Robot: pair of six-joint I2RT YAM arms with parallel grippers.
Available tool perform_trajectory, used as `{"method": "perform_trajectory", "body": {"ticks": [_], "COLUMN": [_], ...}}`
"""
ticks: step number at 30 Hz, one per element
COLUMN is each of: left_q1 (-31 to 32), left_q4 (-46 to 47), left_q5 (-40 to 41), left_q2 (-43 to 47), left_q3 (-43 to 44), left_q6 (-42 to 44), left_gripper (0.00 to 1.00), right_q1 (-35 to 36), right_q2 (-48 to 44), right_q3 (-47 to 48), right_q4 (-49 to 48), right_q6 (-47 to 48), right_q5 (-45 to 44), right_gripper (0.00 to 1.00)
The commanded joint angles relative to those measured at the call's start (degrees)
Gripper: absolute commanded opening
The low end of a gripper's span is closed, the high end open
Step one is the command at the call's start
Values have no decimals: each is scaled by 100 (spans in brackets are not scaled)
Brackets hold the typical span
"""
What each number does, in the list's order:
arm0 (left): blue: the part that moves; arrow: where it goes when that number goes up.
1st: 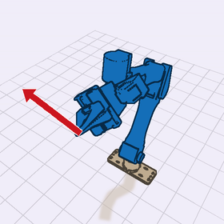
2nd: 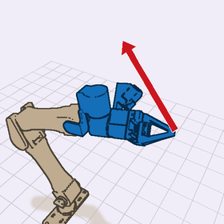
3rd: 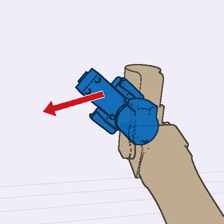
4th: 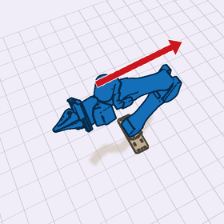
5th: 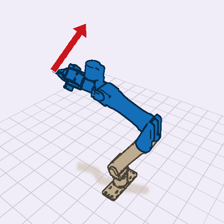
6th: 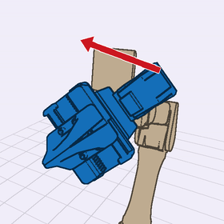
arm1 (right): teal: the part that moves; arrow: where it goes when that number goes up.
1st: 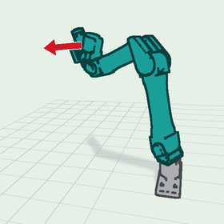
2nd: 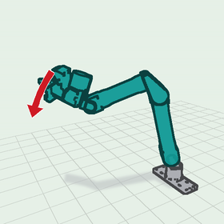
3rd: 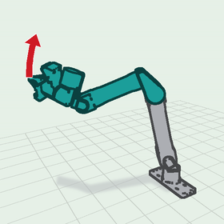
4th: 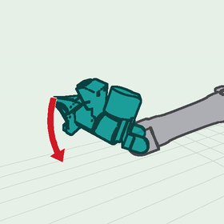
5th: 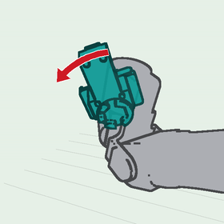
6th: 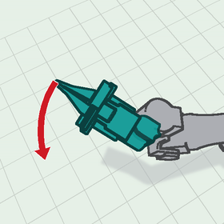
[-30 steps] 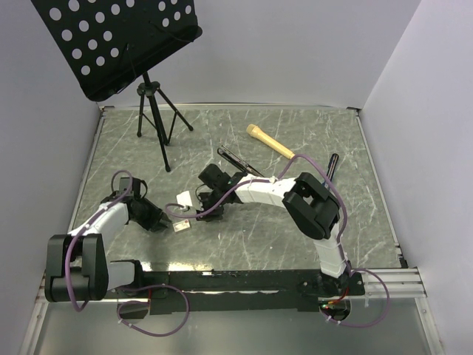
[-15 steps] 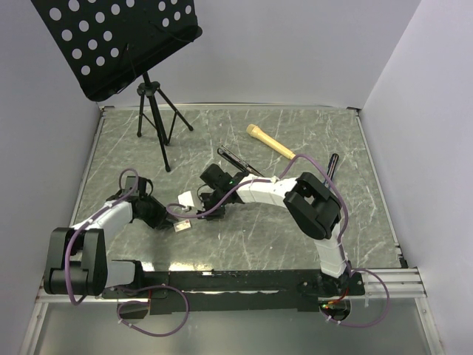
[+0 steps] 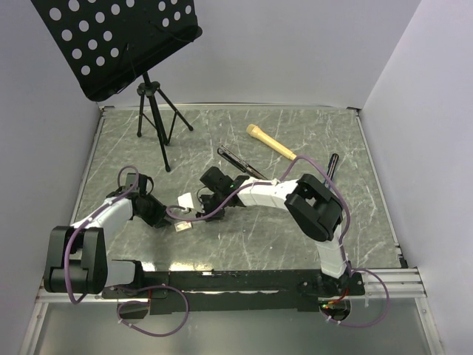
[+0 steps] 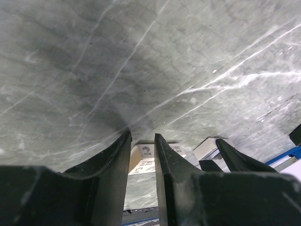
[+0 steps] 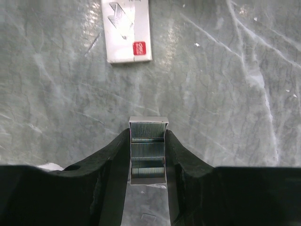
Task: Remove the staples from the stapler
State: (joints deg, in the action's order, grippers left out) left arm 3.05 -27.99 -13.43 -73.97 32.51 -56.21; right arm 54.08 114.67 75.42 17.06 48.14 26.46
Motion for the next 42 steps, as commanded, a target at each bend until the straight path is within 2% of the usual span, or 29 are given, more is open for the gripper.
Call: {"method": "perform_trajectory", "body": {"ticks": [1, 21, 30, 42], "left_q1": [12, 12, 38, 73], "left_q4": [-146, -102, 390, 496], "left_q5": [104, -10, -397, -379], "left_q2": [164, 366, 138, 103], "left_q3": [63, -192, -281, -175], "left_q6": [75, 75, -13, 57], "left_gripper": [32, 31, 30, 29], "right_q1": [190, 392, 383, 454], "right_q2": [-24, 336, 336, 415], "right_q3": [-54, 412, 412, 474], "right_q4": [52, -97, -247, -282], "right_q6": [-164, -472, -595, -744], "right_q5": [26, 26, 9, 52], "right_gripper": [36, 36, 36, 36]}}
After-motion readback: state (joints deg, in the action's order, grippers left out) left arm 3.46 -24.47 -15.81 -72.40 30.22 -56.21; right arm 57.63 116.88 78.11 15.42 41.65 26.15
